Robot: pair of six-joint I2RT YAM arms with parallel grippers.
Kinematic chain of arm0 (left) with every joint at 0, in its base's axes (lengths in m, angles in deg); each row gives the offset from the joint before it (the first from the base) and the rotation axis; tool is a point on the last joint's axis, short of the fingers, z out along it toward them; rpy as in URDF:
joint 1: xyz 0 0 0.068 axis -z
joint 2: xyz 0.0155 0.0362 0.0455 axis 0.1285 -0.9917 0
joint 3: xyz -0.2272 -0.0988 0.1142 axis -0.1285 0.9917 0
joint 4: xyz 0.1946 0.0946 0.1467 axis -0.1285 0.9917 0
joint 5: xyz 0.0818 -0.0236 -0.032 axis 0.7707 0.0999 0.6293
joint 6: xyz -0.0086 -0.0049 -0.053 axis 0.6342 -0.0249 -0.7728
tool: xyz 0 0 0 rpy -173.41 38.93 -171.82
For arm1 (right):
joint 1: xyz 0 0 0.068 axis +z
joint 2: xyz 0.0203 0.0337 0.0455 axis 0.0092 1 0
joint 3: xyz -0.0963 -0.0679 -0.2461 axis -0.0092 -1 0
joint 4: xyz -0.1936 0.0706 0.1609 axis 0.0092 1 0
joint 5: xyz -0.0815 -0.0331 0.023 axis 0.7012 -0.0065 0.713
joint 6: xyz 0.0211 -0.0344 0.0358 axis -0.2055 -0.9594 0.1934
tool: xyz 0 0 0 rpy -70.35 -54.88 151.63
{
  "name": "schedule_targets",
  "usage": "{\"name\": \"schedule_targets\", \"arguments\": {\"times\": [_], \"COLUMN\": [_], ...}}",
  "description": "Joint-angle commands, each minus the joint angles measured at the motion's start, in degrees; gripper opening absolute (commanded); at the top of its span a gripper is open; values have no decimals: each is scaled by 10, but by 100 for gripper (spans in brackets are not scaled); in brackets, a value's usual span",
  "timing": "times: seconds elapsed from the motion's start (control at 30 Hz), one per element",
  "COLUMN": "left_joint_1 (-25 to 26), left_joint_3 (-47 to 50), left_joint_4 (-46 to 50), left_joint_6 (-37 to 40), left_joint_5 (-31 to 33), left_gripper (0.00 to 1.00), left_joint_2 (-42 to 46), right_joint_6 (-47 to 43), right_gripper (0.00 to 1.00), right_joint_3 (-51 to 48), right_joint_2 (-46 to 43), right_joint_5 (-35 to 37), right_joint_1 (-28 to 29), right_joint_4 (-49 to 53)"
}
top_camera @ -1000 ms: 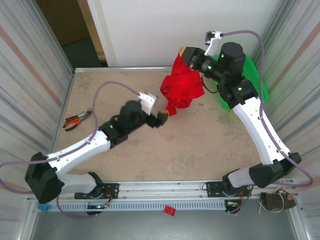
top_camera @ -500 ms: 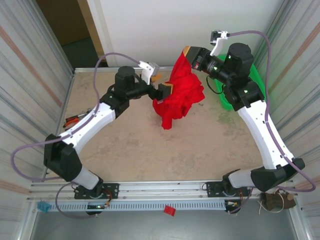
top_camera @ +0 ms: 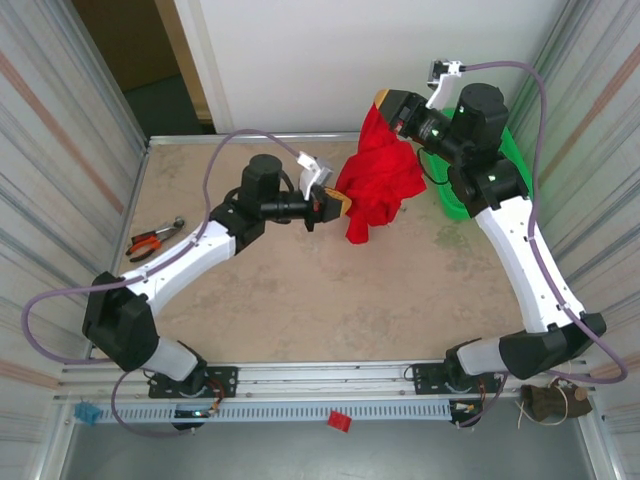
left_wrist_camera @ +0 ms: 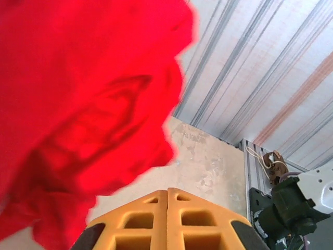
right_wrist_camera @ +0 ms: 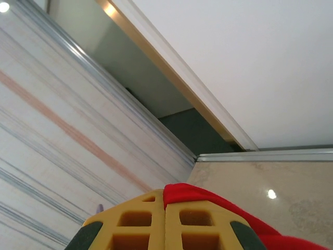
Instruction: Fold the inside-out t-shirt
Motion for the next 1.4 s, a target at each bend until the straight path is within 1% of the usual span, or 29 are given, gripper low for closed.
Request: {"name": "schedule_targets", "arguments": {"times": [0.0, 0.03, 0.07, 0.17, 0.27, 0.33, 0.43, 0.57, 0.67, 0.77, 0.83, 0.9, 0.93, 0.97, 1.0, 1.03, 1.07, 1.1, 1.17, 1.27, 1.37], "left_joint_1": [-1, -7, -18, -55, -93, -117, -139, -142, -140, -125, -108, -86, -74, -63, -55, -50, -45, -41, -27, 1, 44], "left_joint_3": [13, 14, 14, 1, -21, -34, -62, -109, -135, -144, -142, -136, -133, -126, -116, -101, -86, -73, -40, -12, 6], "left_joint_4": [-7, -12, -17, -10, 14, 19, 38, 85, 106, 114, 118, 121, 130, 135, 126, 110, 92, 78, 48, 38, 36], "left_joint_6": [23, 24, 25, 39, 62, 66, 78, 98, 93, 84, 75, 75, 83, 89, 86, 76, 67, 61, 54, 66, 89], "left_joint_5": [64, 79, 87, 79, 56, 30, -11, -76, -127, -172, -201, -214, -205, -193, -182, -168, -154, -141, -98, -27, 42], "left_gripper": [34, 49, 57, 69, 73, 74, 77, 79, 80, 80, 78, 72, 62, 49, 37, 22, 10, 0, 0, 0, 0], "left_joint_2": [33, 33, 31, 25, 11, 0, -20, -48, -76, -100, -113, -120, -122, -122, -121, -118, -112, -106, -82, -50, -30], "right_joint_6": [13, 13, 12, 8, 2, 1, 1, 10, 18, 22, 25, 27, 28, 30, 31, 32, 32, 34, 35, 36, 46], "right_gripper": [0, 0, 0, 0, 0, 0, 0, 0, 0, 0, 0, 0, 0, 0, 0, 0, 0, 0, 0, 0, 0], "right_joint_3": [-2, -1, 0, 10, 35, 50, 67, 73, 70, 70, 68, 67, 66, 66, 66, 66, 66, 66, 66, 69, 69], "right_joint_2": [0, 0, 1, 5, 19, 28, 42, 54, 57, 60, 60, 62, 63, 64, 66, 66, 68, 69, 72, 78, 83], "right_joint_5": [-11, -16, -22, -56, -106, -134, -168, -189, -193, -189, -183, -180, -179, -176, -174, -171, -167, -166, -160, -150, -147], "right_joint_1": [-5, -5, -6, -14, -24, -29, -34, -34, -34, -35, -35, -35, -34, -34, -35, -35, -35, -37, -39, -46, -52], "right_joint_4": [-43, -43, -43, -40, -31, -27, -25, -30, -38, -39, -40, -43, -44, -45, -46, -47, -48, -49, -51, -51, -60]}}
